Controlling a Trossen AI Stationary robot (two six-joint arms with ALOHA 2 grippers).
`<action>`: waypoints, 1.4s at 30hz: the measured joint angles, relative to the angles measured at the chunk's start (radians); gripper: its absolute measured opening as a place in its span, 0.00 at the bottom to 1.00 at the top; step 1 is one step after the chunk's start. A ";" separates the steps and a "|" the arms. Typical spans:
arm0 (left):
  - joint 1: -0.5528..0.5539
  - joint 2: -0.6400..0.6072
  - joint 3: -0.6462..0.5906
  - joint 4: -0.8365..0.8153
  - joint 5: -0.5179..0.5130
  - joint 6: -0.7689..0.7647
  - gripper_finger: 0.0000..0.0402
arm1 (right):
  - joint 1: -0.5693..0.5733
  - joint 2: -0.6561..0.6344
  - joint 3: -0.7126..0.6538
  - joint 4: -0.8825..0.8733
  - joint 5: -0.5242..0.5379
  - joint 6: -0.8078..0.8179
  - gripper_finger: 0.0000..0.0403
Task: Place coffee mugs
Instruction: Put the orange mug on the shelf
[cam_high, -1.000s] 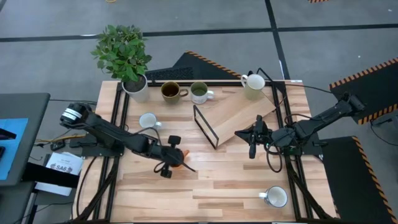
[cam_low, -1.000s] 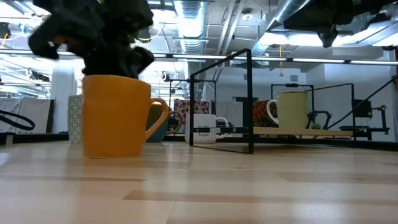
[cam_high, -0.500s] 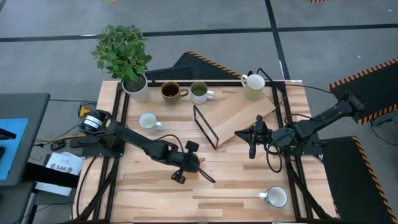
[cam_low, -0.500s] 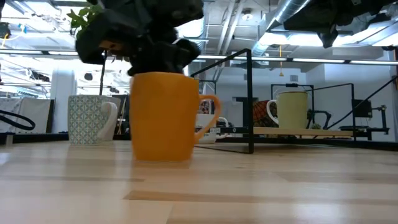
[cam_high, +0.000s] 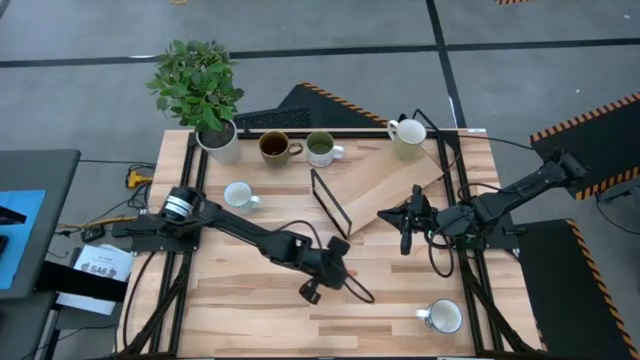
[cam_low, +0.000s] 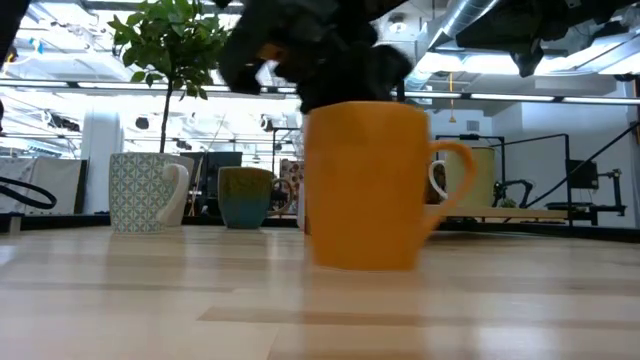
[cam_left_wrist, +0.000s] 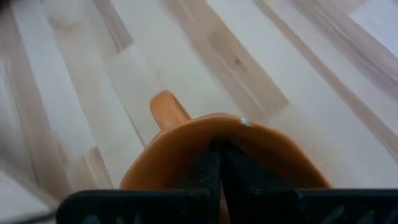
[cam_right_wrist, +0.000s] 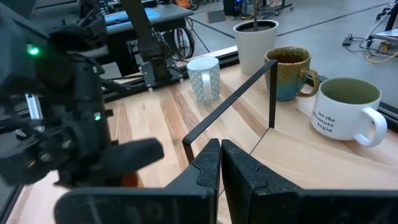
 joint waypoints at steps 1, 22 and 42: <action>0.000 0.014 0.021 0.000 0.000 0.013 0.00 | 0.000 0.000 0.000 0.000 0.000 0.000 0.11; 0.086 0.248 0.376 0.036 0.011 0.185 0.00 | 0.000 0.000 0.000 -0.023 0.000 0.000 0.11; 0.016 -0.044 0.369 -0.501 -0.046 0.007 0.00 | 0.000 -0.003 0.000 -0.026 0.000 -0.008 0.11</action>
